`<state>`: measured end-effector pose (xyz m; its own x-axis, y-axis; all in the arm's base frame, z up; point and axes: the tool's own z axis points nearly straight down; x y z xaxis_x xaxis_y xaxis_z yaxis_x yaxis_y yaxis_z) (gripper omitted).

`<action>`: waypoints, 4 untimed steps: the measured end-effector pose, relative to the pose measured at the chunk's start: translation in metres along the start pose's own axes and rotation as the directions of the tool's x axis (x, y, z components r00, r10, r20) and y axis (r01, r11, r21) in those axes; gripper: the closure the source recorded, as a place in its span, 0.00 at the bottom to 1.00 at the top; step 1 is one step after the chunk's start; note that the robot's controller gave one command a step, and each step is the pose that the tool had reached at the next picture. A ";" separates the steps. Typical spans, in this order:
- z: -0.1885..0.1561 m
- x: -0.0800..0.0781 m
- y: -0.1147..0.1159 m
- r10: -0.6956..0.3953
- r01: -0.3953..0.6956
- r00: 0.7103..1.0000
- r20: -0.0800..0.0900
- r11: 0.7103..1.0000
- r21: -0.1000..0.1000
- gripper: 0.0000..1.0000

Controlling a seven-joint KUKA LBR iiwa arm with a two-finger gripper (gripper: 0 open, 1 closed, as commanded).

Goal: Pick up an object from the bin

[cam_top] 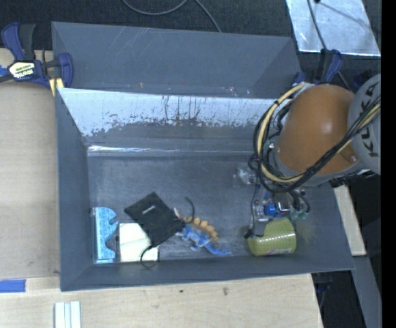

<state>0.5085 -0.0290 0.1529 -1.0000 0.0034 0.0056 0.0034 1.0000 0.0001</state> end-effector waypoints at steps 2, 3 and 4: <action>0.050 0.009 0.045 0.130 -0.130 0.991 0.007 0.991 -0.001 0.00; 0.046 0.012 0.064 0.106 -0.106 0.994 0.003 0.994 0.001 0.00; 0.048 0.012 0.087 0.260 -0.260 0.966 0.007 0.966 -0.002 0.00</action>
Offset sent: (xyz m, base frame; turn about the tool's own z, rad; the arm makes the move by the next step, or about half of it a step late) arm -0.0167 0.0720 -0.0829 0.2011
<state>0.4966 0.0580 0.1054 -0.9647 0.2632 -0.0018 0.2632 0.9647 0.0005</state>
